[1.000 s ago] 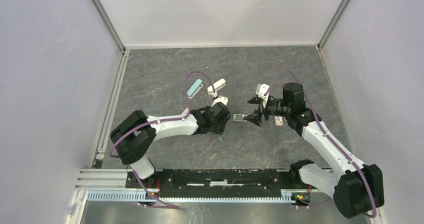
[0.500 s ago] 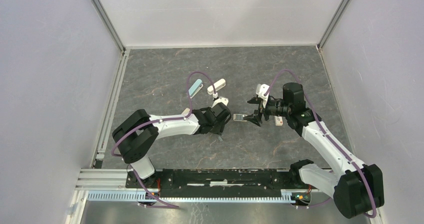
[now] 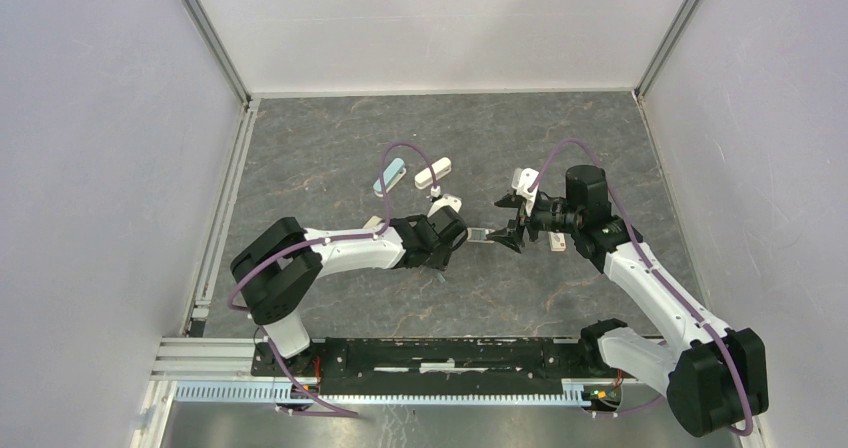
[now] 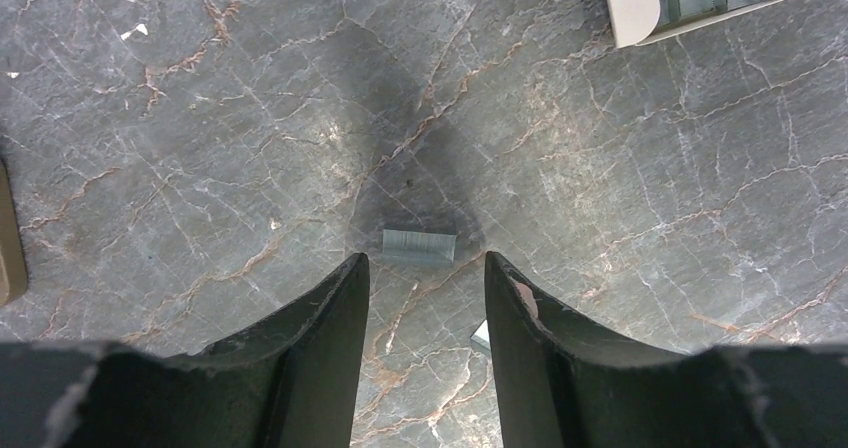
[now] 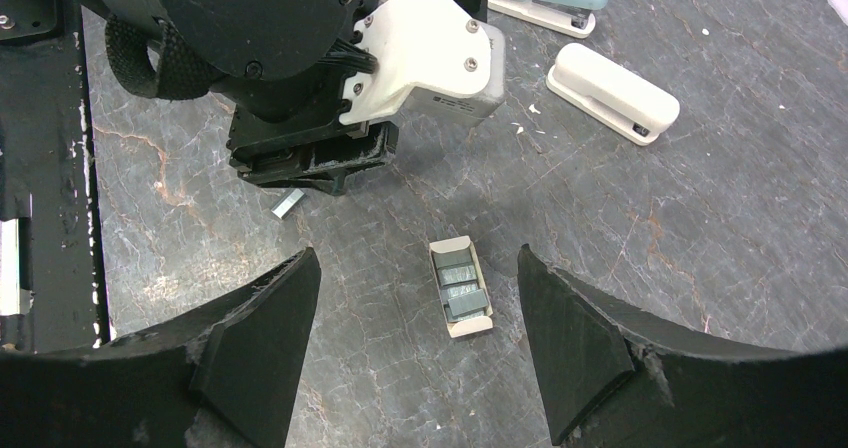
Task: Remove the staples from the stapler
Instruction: Pick up the staple from the center of the board.
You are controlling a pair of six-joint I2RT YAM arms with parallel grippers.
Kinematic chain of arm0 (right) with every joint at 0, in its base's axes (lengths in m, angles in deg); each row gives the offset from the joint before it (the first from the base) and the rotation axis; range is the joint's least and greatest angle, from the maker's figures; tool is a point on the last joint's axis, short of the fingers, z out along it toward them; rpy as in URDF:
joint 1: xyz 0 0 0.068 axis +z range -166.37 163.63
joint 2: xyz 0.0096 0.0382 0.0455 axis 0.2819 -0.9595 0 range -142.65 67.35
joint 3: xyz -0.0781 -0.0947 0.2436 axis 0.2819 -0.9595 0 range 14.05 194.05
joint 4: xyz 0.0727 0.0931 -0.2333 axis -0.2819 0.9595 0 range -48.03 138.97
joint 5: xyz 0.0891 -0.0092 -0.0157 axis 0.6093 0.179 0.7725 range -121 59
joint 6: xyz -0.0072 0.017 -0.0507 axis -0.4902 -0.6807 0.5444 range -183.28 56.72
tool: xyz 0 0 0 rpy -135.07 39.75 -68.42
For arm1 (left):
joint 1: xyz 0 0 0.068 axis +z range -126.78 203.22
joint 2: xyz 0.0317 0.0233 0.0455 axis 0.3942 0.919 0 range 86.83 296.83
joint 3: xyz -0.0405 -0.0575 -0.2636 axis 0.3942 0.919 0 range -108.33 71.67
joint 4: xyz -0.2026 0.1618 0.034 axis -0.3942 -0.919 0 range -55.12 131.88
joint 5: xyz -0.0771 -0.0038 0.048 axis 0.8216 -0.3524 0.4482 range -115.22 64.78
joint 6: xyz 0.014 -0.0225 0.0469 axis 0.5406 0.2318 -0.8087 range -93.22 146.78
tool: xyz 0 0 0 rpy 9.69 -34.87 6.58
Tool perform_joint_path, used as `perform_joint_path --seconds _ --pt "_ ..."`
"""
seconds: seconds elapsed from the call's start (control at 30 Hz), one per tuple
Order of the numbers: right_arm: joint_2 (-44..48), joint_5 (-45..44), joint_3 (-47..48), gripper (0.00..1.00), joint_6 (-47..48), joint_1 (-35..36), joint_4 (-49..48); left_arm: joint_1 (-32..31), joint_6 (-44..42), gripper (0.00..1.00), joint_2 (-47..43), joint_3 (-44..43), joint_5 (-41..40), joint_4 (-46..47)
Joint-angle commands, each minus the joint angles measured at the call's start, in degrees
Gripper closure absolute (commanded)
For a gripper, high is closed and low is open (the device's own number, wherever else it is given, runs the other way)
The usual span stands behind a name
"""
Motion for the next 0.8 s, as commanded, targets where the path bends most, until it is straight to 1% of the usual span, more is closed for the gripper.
perform_joint_path --seconds 0.0,0.17,0.43,0.53,0.77 --pt "-0.2 0.8 -0.3 0.21 0.6 -0.2 -0.3 -0.5 1.3 0.47 1.0 -2.3 -2.9 -1.1" --pt "-0.2 0.8 -0.3 0.21 0.7 -0.2 -0.3 -0.5 0.8 0.47 1.2 -2.3 -3.9 -1.5" --pt "-0.1 0.7 -0.3 0.21 0.8 -0.2 -0.2 -0.5 0.8 0.48 2.4 -2.8 -2.3 -1.3" --pt "0.1 0.7 -0.3 0.21 0.9 -0.2 -0.1 -0.5 0.9 0.52 2.5 -2.9 -1.8 -1.2" --pt "0.0 0.7 -0.2 0.21 0.9 -0.2 0.0 -0.5 1.1 0.55 2.4 -2.7 -1.0 -1.2"
